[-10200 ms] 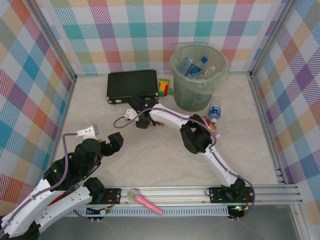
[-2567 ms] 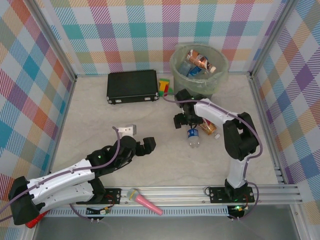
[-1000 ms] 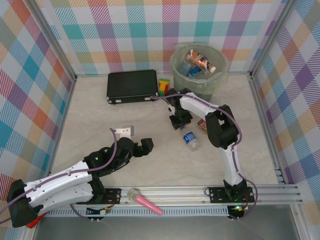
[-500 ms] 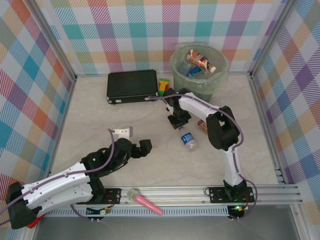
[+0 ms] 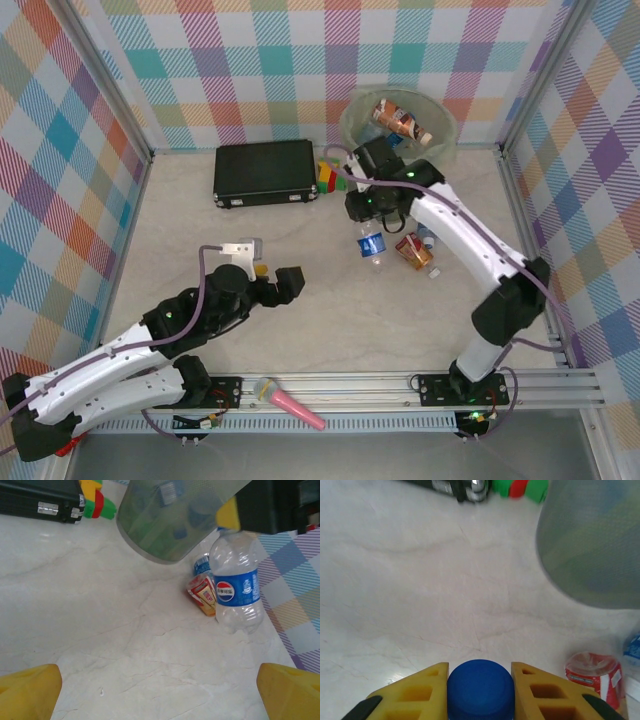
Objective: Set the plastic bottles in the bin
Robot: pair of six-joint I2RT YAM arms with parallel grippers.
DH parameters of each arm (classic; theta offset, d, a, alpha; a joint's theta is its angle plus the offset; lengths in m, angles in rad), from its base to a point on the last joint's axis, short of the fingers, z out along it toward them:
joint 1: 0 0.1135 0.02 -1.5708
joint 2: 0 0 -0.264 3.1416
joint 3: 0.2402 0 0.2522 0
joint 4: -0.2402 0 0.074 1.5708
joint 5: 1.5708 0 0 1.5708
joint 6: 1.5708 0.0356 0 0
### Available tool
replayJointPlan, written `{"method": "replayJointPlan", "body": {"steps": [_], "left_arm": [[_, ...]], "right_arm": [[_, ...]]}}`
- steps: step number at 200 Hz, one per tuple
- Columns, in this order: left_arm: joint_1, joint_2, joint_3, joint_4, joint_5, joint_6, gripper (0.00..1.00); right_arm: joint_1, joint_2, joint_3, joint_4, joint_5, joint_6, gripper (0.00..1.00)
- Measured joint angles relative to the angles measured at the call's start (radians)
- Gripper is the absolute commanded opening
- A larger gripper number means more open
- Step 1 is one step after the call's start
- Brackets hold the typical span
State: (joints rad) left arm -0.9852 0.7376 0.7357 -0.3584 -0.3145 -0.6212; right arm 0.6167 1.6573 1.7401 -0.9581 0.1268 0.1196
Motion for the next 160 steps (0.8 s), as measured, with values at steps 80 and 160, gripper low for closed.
{"method": "replayJointPlan", "body": {"steps": [80,160], "left_arm": [[0.000,0.060,0.115,-0.021,0.020,0.034,1.00],[0.000,0.118,0.238,-0.059,0.026,0.084,1.00]], "right_arm": [[-0.017,-0.169,0.037,0.127,0.107,-0.009,0.24],[-0.199,-0.243,0.069,0.485,0.161,-0.055,0.26]]}}
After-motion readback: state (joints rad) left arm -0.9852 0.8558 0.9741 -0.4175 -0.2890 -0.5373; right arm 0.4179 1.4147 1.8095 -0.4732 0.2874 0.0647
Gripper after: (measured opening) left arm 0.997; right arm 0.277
